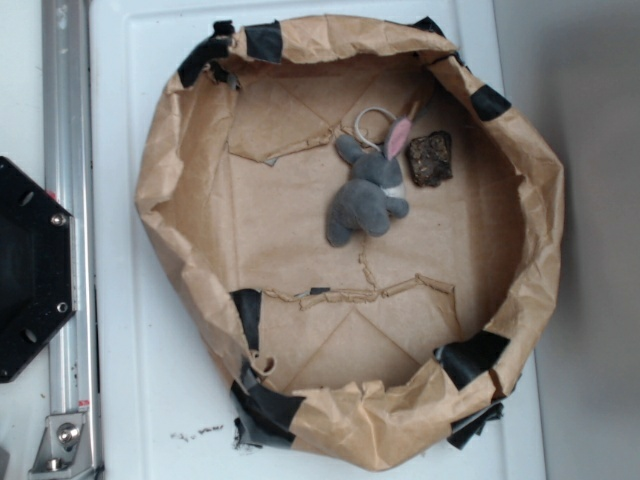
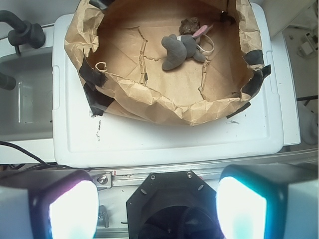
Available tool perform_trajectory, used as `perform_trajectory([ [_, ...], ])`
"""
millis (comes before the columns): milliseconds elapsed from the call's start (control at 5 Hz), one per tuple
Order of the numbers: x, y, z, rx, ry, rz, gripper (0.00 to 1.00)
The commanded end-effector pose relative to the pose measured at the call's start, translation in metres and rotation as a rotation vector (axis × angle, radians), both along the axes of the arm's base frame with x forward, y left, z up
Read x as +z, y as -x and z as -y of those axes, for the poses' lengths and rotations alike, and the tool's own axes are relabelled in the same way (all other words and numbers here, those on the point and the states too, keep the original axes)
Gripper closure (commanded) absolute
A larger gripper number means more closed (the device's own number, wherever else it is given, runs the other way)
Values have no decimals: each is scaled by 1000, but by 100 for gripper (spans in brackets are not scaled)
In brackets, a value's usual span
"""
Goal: Grab the gray animal.
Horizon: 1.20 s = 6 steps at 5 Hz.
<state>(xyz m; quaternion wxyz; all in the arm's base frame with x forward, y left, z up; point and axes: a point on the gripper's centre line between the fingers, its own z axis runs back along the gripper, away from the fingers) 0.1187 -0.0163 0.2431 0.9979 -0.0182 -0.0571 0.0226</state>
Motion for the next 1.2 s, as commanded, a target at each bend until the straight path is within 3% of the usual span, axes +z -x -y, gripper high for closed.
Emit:
perform_trajectory([
  [0,0,0,0,0,0,0,0],
  [200,-20,-50,-12,210,12,11,0],
  [400,-35,-92,-24,458,27,127,0],
  [600,-74,-124,-36,710,44,126,0],
  [800,-121,-138,-51,792,1,37,0],
  [1000,-121,-138,-51,792,1,37,0],
])
